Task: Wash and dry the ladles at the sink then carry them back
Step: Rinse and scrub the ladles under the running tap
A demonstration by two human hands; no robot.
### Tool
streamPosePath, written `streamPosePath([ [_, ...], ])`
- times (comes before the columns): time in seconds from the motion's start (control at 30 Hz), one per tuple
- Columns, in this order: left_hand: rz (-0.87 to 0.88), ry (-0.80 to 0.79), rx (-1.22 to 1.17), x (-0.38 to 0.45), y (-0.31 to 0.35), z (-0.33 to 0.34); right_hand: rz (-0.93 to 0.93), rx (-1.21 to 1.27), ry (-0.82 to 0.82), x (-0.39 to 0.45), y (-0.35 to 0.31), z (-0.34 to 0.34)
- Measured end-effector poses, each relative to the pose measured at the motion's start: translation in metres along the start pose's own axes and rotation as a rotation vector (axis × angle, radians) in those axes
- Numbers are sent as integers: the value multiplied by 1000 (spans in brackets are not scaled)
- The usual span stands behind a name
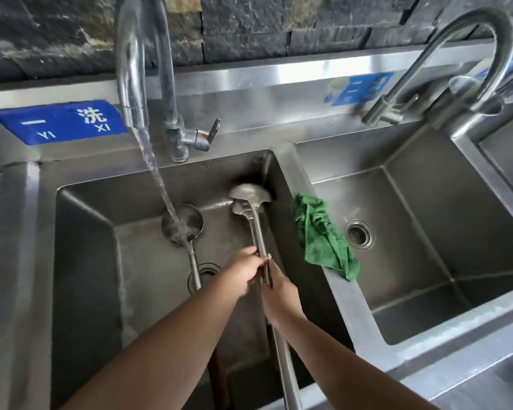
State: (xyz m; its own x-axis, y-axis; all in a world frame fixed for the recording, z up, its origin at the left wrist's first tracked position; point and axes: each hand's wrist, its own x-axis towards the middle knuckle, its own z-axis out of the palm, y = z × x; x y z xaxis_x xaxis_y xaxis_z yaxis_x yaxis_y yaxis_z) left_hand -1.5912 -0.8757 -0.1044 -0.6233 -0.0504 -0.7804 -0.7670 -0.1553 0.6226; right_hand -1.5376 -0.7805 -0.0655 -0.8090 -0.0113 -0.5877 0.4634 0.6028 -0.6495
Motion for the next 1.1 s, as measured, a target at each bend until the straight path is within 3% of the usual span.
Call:
streamPosePath([
  [0.17, -8, -35, -143, 17, -9, 1, 260, 421, -85, 17, 11, -12],
  [0.27, -38, -38, -226, 24, -10, -4, 352, 533, -130, 28, 17, -16],
  [0.5, 6, -2, -155, 35, -19, -3, 363, 485, -86, 49, 20, -12],
  [0.63, 31, 15, -98, 34, -16, 1, 206, 270, -4, 53, 17, -5],
  [0.8, 17, 22, -11, 37, -12, 1, 168, 172, 46, 57, 10, -4],
  [1.1, 20, 104, 106, 43, -18, 7, 173, 138, 70, 68, 12, 8],
])
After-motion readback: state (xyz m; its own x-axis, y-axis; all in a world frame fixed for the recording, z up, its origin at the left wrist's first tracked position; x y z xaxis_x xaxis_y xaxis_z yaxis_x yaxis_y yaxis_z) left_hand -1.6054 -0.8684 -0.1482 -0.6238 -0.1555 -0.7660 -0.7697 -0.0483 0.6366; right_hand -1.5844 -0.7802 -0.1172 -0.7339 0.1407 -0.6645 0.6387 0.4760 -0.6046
